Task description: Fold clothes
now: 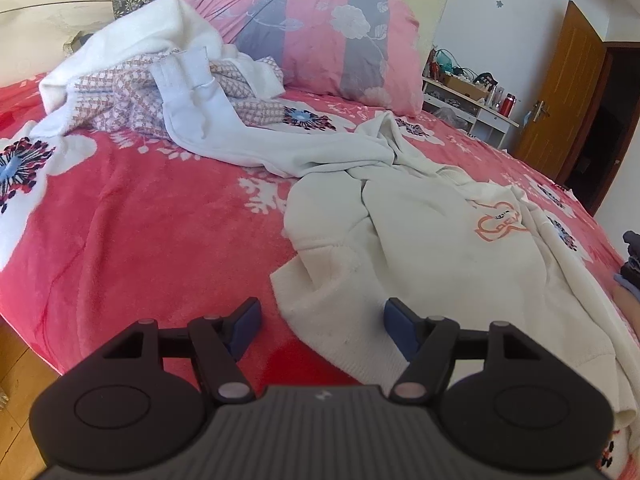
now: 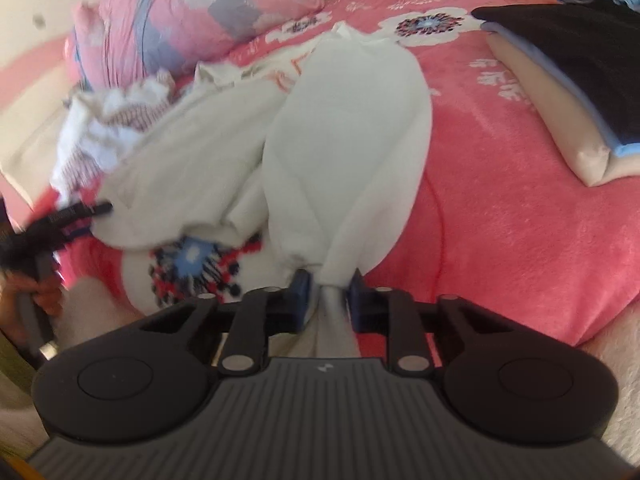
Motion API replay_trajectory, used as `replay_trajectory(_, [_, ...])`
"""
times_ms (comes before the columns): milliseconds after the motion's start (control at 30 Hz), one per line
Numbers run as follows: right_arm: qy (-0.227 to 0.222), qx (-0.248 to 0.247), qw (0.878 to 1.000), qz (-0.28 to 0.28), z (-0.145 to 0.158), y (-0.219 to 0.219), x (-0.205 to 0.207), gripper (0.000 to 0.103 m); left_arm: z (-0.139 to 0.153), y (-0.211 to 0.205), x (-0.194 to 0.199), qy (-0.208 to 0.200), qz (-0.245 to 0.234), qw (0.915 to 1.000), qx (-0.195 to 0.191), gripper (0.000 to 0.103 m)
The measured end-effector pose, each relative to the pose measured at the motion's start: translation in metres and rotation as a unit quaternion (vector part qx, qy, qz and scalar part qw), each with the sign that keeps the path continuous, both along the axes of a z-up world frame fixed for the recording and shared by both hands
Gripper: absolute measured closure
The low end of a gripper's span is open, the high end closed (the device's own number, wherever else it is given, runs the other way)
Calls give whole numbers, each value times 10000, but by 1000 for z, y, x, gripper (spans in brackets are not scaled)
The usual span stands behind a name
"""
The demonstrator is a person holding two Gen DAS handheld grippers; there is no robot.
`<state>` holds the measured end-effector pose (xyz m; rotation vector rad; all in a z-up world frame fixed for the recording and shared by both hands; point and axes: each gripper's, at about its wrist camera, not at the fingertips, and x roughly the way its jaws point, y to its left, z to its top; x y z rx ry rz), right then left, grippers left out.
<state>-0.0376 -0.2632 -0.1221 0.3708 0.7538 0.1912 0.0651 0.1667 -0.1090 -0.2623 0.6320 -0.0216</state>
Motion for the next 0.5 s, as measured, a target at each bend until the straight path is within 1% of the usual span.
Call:
replay_trajectory(67, [-237, 327, 9992, -18, 12, -9, -1, 90, 0, 0, 0, -17, 30, 10000, -7, 34])
replay_trajectory(133, [-475, 788, 9957, 72, 23, -18, 3, 90, 0, -1, 0, -30, 69, 10000, -18, 34])
replay_trajectory(200, [-630, 1330, 9889, 190, 30, -27, 13, 90, -2, -1, 2, -26, 99, 9999, -32, 34])
replay_trajectory(267, [-674, 1926, 9784, 321, 32, -36, 33, 90, -3, -1, 4, -10, 121, 9999, -23, 34])
replay_trajectory(333, [-623, 2466, 9659, 484, 32, -43, 63, 90, -3, -1, 6, 7, 137, 9999, -5, 34])
replay_trajectory(400, [-587, 2854, 9548, 596, 36, -52, 103, 90, -2, 0, 7, 16, 169, 9999, -22, 34])
replay_trajectory(467, [-657, 3036, 9490, 545, 50, -67, 153, 91, 0, 1, 7, 25, 205, 9998, -57, 34])
replay_trajectory(500, [-790, 3030, 9487, 446, 62, -78, 180, 91, 1, 1, 7, 30, 223, 9997, -74, 34])
